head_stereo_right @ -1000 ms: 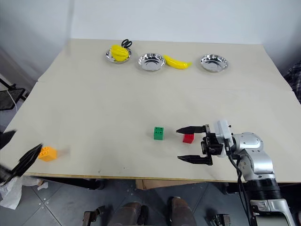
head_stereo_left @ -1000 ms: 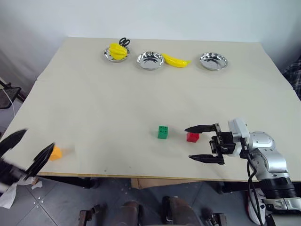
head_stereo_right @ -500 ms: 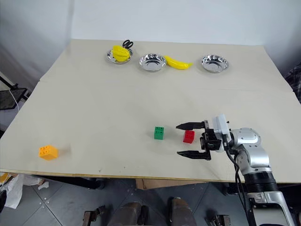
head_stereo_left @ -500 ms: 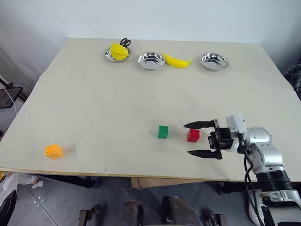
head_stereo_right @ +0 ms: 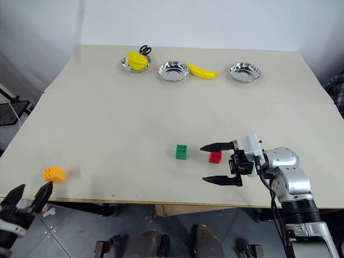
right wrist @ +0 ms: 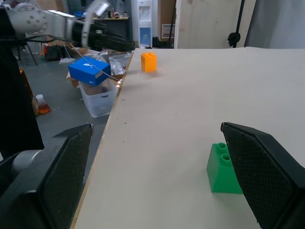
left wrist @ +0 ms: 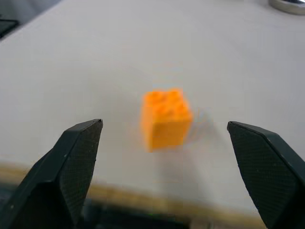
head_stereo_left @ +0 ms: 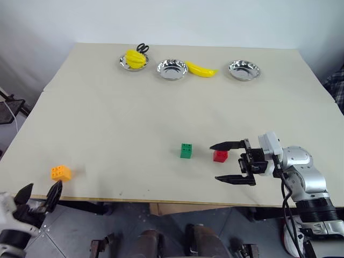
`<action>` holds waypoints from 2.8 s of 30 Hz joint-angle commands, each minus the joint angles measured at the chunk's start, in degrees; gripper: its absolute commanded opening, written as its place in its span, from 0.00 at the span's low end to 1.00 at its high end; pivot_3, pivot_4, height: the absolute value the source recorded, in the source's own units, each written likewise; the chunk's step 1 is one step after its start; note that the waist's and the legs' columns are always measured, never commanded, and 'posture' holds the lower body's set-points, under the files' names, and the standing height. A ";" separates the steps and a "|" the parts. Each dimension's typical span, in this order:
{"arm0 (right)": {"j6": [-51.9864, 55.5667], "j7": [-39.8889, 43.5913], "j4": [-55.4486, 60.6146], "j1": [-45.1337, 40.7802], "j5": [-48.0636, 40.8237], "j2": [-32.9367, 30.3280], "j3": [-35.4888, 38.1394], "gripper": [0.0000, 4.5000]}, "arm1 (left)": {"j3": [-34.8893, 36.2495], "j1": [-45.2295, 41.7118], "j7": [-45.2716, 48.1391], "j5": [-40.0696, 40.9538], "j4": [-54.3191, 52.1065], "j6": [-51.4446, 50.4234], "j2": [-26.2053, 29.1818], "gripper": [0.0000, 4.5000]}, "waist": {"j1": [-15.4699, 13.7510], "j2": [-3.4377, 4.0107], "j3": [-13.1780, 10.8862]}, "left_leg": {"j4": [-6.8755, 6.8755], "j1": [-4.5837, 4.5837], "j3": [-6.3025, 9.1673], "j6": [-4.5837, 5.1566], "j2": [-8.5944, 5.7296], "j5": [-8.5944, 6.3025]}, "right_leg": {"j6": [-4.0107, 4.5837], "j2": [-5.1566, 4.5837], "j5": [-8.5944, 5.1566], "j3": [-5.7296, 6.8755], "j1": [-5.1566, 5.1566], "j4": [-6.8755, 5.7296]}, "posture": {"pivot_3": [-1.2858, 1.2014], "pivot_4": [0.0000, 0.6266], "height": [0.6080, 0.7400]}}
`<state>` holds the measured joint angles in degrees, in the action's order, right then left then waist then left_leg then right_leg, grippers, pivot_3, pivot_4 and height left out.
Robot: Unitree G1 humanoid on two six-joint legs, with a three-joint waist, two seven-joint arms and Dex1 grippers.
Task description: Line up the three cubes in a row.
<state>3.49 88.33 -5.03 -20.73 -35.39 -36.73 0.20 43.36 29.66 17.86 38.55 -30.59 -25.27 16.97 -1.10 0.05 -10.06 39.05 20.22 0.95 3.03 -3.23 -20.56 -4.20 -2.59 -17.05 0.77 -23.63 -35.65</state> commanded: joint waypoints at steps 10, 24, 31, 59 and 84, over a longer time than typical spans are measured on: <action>2.59 -0.09 5.60 1.39 -0.94 0.21 0.51 1.00 | -5.47 -9.08 -12.77 -3.21 -1.36 -10.35 3.69 0.99 | -0.17 0.00 0.00 | -0.05 0.01 0.01 -0.09 0.00 0.04 | -0.01 0.02 0.00 0.01 -0.03 0.01 | 0.52 0.24 1.00; 2.75 -4.48 8.25 5.50 -0.68 -0.33 3.18 1.00 | -6.10 -9.15 3.34 -5.89 2.82 -0.91 12.29 0.33 | -0.45 0.00 0.00 | -0.06 0.02 0.04 -0.11 0.00 0.05 | 0.00 0.02 0.00 0.02 -0.02 0.03 | 0.52 0.24 1.00; 0.30 -9.46 8.88 13.93 0.54 -2.85 11.07 1.00 | -15.83 -21.38 36.87 -5.63 14.71 14.62 27.93 0.33 | -0.34 0.13 0.00 | -0.10 0.03 0.01 -0.07 -0.01 0.04 | 0.03 -0.04 -0.02 0.03 0.05 0.23 | 0.52 0.24 1.00; -4.04 -22.05 25.83 39.16 -0.25 -0.49 24.16 1.00 | -53.55 -89.59 66.39 -39.34 100.27 52.00 8.92 0.33 | -0.53 0.10 0.05 | 0.31 0.97 -0.09 -0.21 -0.03 0.35 | -0.25 0.01 0.13 0.15 -0.90 -0.39 | 0.52 0.24 1.00; -6.65 -21.93 20.64 33.74 1.84 0.33 18.33 1.00 | -52.34 -89.52 66.98 -40.77 100.29 49.81 9.71 0.40 | -0.41 0.09 0.06 | 0.77 0.99 -0.10 -0.19 -0.04 0.35 | -0.25 0.00 0.13 0.13 -0.91 -0.87 | 0.52 0.24 1.00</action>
<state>-2.19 66.24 15.22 13.36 -33.13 -36.64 18.35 -8.67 -60.22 85.43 -0.35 69.33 25.12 25.98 -1.51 0.14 -10.00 39.86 21.21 0.86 2.84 -3.27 -20.21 -4.46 -2.59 -16.92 0.89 -24.54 -36.53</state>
